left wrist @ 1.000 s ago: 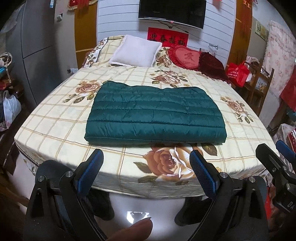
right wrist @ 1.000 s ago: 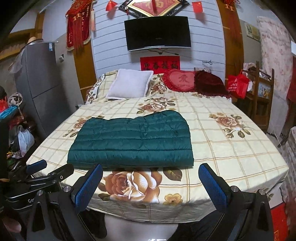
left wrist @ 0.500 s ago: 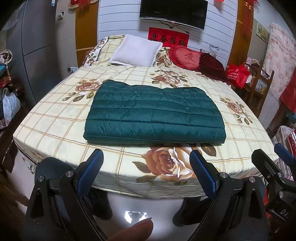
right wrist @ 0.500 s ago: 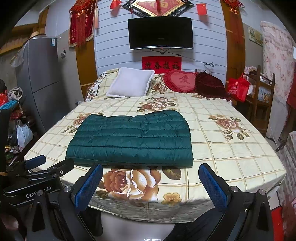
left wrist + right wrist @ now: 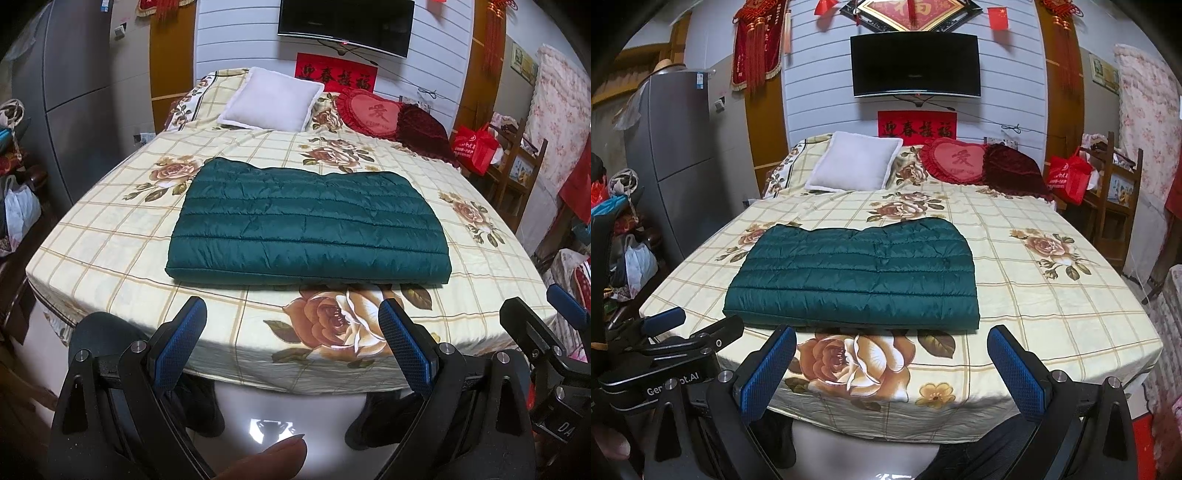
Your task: Fold large clothes
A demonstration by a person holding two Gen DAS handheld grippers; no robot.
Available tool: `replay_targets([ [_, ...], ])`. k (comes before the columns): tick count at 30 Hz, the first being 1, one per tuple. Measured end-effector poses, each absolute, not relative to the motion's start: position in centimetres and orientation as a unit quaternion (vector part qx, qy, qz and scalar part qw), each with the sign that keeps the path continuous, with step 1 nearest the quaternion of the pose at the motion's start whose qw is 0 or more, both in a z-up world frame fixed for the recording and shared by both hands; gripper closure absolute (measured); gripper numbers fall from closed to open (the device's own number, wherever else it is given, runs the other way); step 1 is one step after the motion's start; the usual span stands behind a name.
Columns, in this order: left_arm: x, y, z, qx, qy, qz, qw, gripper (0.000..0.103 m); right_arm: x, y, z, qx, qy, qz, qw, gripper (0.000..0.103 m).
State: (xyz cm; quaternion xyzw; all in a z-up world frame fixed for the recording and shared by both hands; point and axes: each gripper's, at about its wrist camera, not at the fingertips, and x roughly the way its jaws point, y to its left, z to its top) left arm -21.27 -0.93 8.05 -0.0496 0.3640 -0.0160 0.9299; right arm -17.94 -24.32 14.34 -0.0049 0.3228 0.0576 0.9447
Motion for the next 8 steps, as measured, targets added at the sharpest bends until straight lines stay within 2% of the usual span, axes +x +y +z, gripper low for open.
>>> replay_targets([
  [8,-21.60,-1.00,7.82,-0.051,0.360,-0.019,0.931,0.009,-17.91,-24.08,14.26,-0.005,0.323,0.057,0.945,0.000],
])
